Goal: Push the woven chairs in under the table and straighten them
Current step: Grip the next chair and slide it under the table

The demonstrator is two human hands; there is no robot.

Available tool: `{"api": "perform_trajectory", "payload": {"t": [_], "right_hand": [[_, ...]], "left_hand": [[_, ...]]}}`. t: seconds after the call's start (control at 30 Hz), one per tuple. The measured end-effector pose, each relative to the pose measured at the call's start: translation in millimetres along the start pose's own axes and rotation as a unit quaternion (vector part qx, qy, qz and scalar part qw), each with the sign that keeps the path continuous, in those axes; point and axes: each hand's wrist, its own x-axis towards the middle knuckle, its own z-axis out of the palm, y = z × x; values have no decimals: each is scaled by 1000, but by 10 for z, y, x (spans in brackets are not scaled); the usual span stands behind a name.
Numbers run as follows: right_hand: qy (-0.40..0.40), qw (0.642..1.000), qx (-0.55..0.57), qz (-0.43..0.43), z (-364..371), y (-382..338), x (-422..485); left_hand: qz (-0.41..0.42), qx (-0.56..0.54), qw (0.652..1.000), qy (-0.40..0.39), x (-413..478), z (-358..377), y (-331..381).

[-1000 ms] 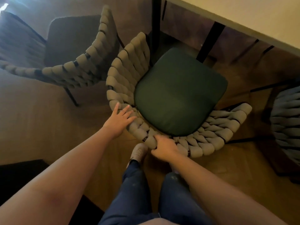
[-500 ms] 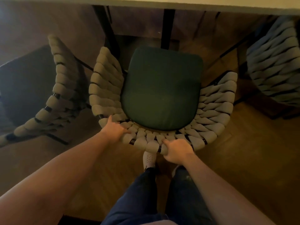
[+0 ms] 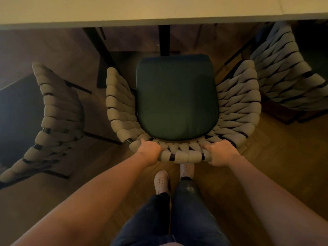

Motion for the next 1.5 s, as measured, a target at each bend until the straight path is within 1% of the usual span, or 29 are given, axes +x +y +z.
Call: {"api": "perform_trajectory", "payload": {"t": [0.13, 0.3, 0.53, 0.7, 0.87, 1.1, 1.33, 1.5], "right_hand": [[-10, 1000, 7, 1, -5, 175, -45], [-1, 1000, 16, 6, -31, 369, -73], [24, 999, 35, 15, -115, 462, 130], [-1, 999, 31, 26, -271, 649, 296], [-25, 999, 35, 31, -453, 999, 406], [-2, 999, 7, 45, -654, 1499, 547], [-5, 1000, 4, 31, -793, 1706, 767], [-10, 999, -2, 48, -1022, 1922, 1006]], "left_hand": [[0, 33, 999, -21, 43, -173, 187], [-5, 71, 997, -24, 122, -368, 325], [-5, 85, 996, -14, 345, -636, 140], [-1, 98, 995, -1, 581, -859, 110], [-2, 80, 997, 16, 848, -1093, 225], [1, 43, 998, 52, 1169, -1413, 418], [-4, -18, 998, 58, 1301, -1624, 355], [-23, -33, 997, 71, 1493, -1840, 346]]}}
